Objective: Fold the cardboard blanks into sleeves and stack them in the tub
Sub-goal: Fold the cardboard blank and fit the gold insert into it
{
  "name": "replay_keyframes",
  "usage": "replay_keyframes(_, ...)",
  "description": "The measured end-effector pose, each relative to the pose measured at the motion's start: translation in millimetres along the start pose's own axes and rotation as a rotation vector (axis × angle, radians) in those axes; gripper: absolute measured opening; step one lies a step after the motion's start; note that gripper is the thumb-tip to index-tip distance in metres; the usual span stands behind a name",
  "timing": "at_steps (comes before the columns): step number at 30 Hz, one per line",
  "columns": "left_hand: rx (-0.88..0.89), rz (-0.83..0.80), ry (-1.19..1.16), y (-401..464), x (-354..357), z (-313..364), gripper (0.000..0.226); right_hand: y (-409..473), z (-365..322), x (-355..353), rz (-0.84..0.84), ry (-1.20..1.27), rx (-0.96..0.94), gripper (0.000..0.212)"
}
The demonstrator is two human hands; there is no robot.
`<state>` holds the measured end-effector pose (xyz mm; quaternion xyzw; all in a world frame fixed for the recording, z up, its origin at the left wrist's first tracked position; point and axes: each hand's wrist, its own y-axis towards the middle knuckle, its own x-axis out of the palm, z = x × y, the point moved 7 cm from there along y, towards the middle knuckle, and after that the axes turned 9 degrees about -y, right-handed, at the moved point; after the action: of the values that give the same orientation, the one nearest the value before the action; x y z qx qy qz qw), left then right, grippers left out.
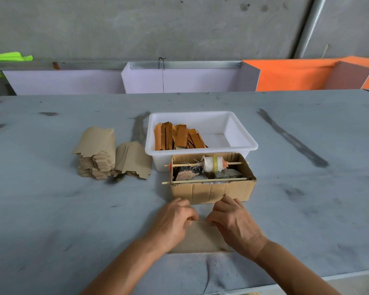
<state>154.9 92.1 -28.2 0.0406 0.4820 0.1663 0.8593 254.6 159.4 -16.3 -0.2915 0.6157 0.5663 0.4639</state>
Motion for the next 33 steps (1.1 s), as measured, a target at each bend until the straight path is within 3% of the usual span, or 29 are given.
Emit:
replay_keyframes(4,0.165,-0.019,0.155,-6,-1,18,0.019,-3,-4,-1,0.042,-0.018,-0.041,0.025)
replay_keyframes(7,0.267,-0.019,0.295,-12,-5,35,0.005,-4,-9,-4,0.052,-0.052,-0.083,0.022)
replay_keyframes(12,0.355,-0.09,0.488,-18,4,46,0.014,-8,-18,-2,0.007,-0.143,-0.145,0.021)
replay_keyframes(17,0.306,-0.132,0.564,-26,5,41,0.019,-13,-16,-1,-0.043,-0.175,-0.129,0.019)
replay_keyframes(23,0.218,-0.159,0.585,-33,3,39,0.027,-18,-12,-3,-0.063,-0.072,-0.036,0.04)
replay_keyframes(28,0.207,-0.175,0.555,-40,-3,42,0.029,-25,-10,-4,-0.098,-0.062,-0.015,0.038)
replay_keyframes(33,0.205,-0.097,0.513,-49,-10,40,0.003,-30,-5,-5,-0.099,-0.01,0.058,0.031)
